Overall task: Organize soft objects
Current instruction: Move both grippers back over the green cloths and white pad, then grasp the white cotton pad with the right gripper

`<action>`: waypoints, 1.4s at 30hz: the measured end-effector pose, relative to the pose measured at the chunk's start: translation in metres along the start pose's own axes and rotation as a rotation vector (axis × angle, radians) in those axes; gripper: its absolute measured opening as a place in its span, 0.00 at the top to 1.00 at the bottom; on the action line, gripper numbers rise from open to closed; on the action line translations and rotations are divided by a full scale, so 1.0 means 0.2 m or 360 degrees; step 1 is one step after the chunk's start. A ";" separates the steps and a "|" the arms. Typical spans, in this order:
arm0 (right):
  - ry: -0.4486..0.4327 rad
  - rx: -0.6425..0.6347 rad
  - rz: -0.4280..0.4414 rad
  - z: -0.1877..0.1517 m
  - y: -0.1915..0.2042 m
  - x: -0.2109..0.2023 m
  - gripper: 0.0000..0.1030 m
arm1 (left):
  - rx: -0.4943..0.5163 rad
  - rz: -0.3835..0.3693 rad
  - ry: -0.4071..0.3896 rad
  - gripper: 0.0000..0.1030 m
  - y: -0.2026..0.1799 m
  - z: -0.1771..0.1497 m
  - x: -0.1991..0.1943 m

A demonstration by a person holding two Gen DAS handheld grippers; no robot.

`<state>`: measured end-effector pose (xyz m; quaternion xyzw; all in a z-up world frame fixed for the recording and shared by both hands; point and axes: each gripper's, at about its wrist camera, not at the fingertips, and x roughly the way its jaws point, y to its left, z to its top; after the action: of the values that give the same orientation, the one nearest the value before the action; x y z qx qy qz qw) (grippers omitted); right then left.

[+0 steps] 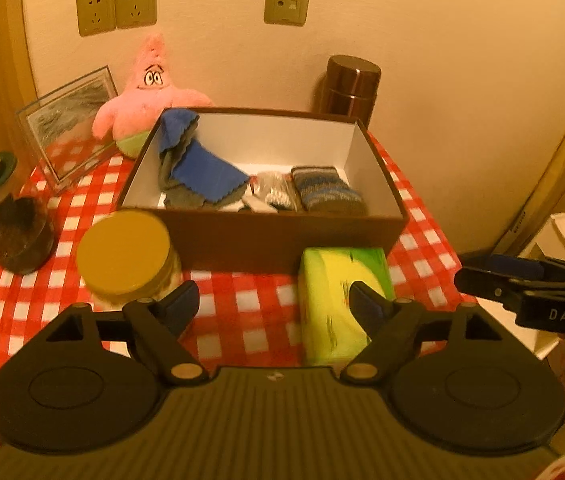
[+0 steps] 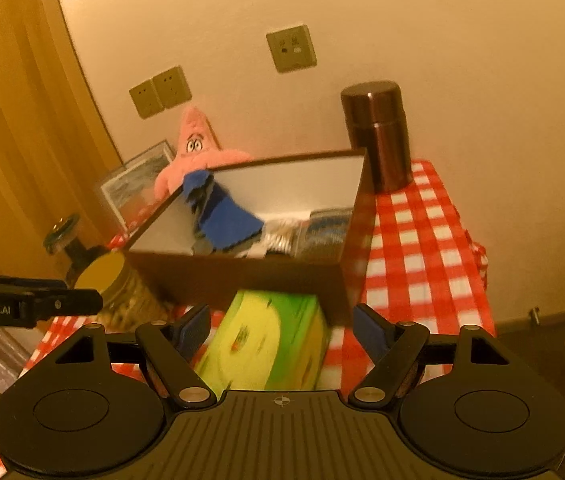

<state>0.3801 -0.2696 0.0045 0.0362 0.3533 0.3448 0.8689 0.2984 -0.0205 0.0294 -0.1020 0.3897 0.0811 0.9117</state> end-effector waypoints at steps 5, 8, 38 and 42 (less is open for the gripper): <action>0.0052 0.0053 -0.0045 -0.15 0.11 -0.08 0.25 | 0.0063 -0.0042 0.0023 0.21 0.04 -0.13 -0.08; 0.0087 0.0073 -0.0070 -0.25 0.18 -0.11 0.25 | 0.0091 -0.0059 0.0041 0.21 0.07 -0.21 -0.12; 0.0447 0.0066 -0.0199 -0.93 0.74 0.08 0.25 | 0.0214 -0.0137 0.0419 0.22 0.46 -0.78 -0.07; 0.0454 0.0012 -0.0217 -0.96 0.77 0.14 0.25 | 0.0214 -0.0131 0.0441 0.22 0.49 -0.81 -0.04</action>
<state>0.1850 -0.1698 -0.1084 -0.0338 0.4760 0.2853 0.8312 0.1582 0.0333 -0.0850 -0.0669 0.5118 0.0025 0.8565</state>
